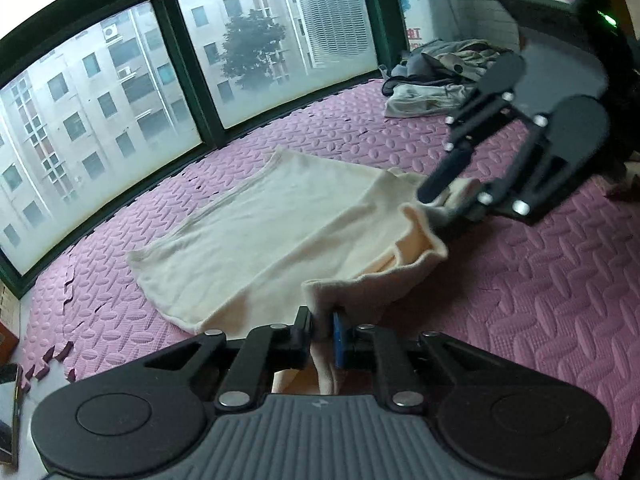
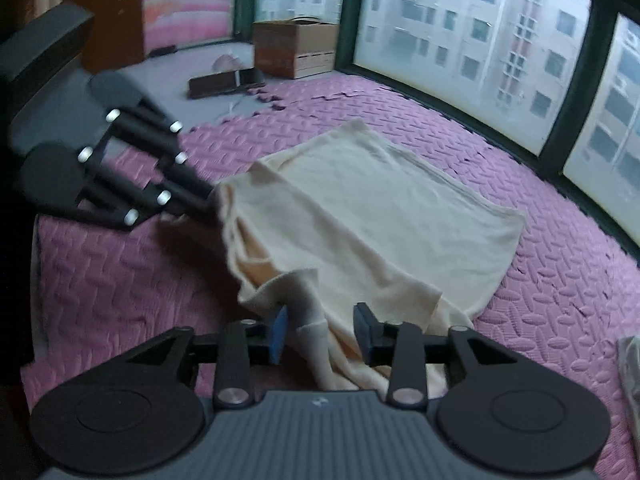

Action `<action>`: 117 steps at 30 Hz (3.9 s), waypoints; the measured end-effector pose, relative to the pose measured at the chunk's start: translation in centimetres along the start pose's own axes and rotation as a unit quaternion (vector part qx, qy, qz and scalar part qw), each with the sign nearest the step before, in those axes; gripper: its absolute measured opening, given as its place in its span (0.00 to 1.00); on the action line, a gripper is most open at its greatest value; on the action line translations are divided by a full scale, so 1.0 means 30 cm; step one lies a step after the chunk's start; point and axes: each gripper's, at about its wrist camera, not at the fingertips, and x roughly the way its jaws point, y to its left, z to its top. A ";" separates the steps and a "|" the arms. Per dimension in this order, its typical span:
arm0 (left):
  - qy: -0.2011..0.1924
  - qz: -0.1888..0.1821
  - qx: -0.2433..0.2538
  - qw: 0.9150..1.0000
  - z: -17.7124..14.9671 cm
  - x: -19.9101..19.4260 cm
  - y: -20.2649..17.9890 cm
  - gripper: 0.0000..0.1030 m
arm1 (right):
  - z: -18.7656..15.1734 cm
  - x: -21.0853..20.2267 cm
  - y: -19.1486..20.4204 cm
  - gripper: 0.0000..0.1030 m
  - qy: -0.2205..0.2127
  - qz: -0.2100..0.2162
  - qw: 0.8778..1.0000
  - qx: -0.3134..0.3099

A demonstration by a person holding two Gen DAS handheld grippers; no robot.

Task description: Fold clothes

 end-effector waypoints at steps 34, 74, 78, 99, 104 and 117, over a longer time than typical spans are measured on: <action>0.020 0.035 0.100 0.994 -0.080 0.000 -0.083 0.42 | 0.011 0.029 -0.019 0.14 -0.029 -0.009 0.996 0.084; 0.021 -0.035 0.046 0.998 0.062 -0.267 0.031 0.10 | 0.208 -0.216 0.057 0.10 -0.023 0.028 0.999 0.020; 0.040 -0.036 0.027 0.998 0.092 -0.121 0.123 0.10 | 0.265 -0.074 -0.059 0.10 -0.004 0.026 0.999 0.035; 0.043 0.042 -0.077 0.995 0.059 0.099 0.331 0.07 | 0.189 0.190 -0.177 0.11 -0.039 -0.008 0.992 0.124; 0.069 0.055 -0.113 0.990 0.014 0.110 0.360 0.09 | 0.153 0.239 -0.190 0.23 -0.023 -0.024 0.988 0.150; 0.063 0.029 -0.206 0.976 -0.008 0.047 0.331 0.40 | 0.017 0.086 -0.202 0.43 -0.030 -0.065 0.973 0.219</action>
